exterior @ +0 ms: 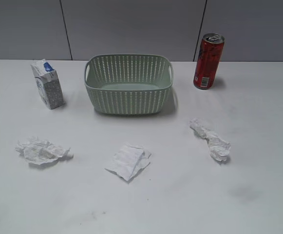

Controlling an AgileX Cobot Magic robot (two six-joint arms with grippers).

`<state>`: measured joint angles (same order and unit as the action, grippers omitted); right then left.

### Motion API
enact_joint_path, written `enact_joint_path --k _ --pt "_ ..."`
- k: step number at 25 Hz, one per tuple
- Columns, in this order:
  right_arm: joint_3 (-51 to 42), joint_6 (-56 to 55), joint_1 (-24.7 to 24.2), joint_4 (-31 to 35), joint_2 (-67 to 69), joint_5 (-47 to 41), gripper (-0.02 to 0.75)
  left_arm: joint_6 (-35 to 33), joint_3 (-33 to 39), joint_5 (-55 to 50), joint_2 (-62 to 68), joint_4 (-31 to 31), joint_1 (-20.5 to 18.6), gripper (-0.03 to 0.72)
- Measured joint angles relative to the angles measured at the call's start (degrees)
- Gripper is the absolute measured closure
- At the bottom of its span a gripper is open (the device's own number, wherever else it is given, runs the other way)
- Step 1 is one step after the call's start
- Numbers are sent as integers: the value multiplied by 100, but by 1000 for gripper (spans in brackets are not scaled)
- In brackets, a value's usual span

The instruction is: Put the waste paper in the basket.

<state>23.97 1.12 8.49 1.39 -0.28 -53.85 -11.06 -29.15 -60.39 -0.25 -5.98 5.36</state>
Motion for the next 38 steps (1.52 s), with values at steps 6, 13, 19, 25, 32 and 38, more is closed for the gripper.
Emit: enact_joint_path --k 6,13,19,25,32,38 --pt "0 6 0 0 0 0 155 0 0 0 0 0 0 136" --pt "0 6 0 0 0 0 155 0 0 0 0 0 0 136" --pt "0 0 0 0 0 0 155 0 0 0 0 0 0 136" --pt "0 0 0 0 0 6 155 0 0 0 0 0 0 136" --pt "120 5 0 27 -6 696 155 0 0 0 0 0 0 136" --pt "131 5 0 99 174 1683 155 0 0 0 0 0 0 136"
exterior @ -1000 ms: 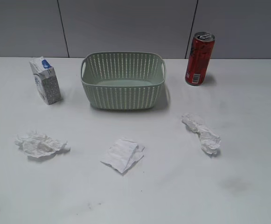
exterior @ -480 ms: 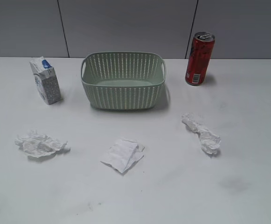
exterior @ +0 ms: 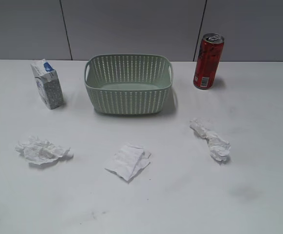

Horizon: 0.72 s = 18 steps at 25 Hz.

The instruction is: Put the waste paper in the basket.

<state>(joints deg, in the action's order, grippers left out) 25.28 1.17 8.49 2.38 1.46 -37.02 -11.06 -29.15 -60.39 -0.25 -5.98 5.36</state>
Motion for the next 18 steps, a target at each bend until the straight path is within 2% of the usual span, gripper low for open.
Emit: enact_joint_path --k 10,15,18 --pt "0 16 0 10 1155 1164 155 0 0 0 0 -166 0 129" --pt "57 23 0 106 2119 1288 155 0 0 0 0 -172 0 81" --pt "203 141 0 424 2815 1293 155 0 0 0 0 -177 0 73"
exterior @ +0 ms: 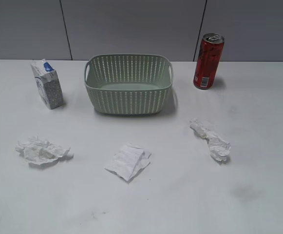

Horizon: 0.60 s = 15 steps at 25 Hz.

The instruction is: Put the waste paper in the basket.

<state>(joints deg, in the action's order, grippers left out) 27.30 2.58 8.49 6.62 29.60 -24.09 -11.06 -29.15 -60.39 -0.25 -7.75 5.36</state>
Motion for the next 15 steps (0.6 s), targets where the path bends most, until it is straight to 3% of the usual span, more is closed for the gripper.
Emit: enact_joint_path --k 7,15 --pt "788 1105 0 1302 1945 -466 155 0 0 0 0 0 0 72" --pt "2206 1278 520 1530 4340 -1631 155 0 0 0 0 0 0 72"
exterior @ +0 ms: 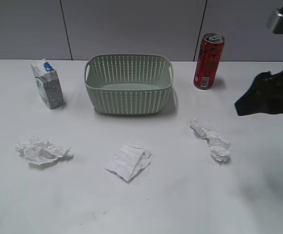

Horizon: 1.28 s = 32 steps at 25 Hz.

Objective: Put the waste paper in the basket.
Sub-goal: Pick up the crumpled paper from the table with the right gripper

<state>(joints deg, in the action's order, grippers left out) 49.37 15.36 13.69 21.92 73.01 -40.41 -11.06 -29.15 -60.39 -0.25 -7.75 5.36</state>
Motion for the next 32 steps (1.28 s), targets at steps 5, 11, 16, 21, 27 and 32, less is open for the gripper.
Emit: enact_joint_path --k 5,11,16,21,27,32 --pt "722 9 477 122 1147 -148 155 0 0 0 0 0 0 72" --pt "1127 14 546 148 2281 -111 155 0 0 0 0 -2 0 73" --pt "1182 14 546 154 3023 224 155 0 0 0 0 -7 0 73" --pt "1189 19 546 154 3507 689 155 0 0 0 0 -7 0 73" --pt "1199 19 546 154 3876 1181 155 0 0 0 0 -7 0 73" --pt "1223 19 546 161 4128 1320 155 0 0 0 0 -7 0 73"
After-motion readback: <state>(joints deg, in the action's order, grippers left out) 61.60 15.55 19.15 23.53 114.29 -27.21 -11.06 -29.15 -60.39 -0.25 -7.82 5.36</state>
